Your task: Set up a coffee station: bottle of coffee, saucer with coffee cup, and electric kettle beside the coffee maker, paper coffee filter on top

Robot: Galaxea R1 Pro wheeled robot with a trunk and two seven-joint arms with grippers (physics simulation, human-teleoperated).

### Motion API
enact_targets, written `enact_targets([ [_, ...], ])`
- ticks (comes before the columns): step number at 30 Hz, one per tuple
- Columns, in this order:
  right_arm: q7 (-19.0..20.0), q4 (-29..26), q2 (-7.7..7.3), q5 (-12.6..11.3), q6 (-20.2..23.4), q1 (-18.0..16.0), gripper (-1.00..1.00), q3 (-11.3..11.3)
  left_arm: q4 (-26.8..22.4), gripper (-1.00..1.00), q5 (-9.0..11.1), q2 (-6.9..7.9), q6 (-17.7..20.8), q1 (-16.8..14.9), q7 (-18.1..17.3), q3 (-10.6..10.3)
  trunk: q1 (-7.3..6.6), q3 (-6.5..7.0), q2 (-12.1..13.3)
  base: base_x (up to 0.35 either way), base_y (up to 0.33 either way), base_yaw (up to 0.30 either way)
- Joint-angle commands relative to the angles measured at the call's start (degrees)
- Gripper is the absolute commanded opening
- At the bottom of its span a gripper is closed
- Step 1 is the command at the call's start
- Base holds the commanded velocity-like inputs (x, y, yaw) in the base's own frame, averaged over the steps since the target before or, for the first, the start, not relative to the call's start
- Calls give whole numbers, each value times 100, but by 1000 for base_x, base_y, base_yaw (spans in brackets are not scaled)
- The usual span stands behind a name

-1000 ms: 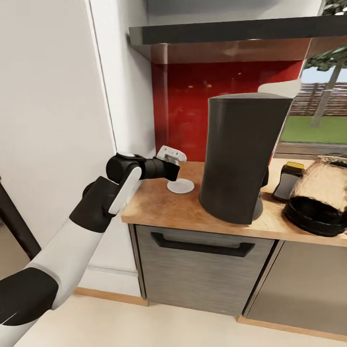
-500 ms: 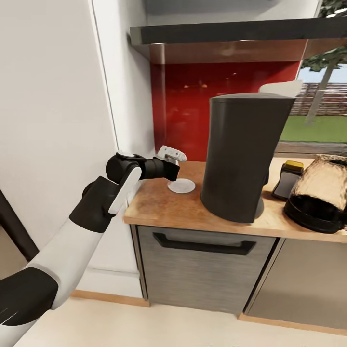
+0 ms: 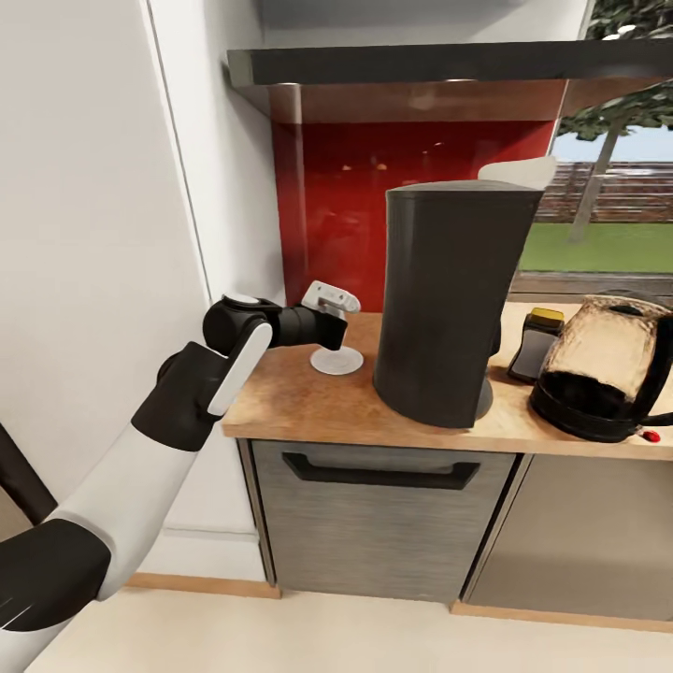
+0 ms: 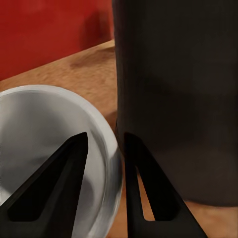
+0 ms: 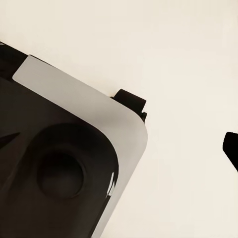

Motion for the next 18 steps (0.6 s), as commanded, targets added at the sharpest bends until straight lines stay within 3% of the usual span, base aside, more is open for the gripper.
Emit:
enact_targets([
  [1, -5, 1, -2, 9, -29, -3, 100, 43, -3, -100, -56, 8, 17, -5, -51, 2, -1, -6, -3, 0, 0, -4],
  [18, -9, 1, -1, 9, -29, -3, 100, 42, 86, -100, -58, 94, -16, -5, -46, -18, -1, -6, -3, 11, 0, 0],
])
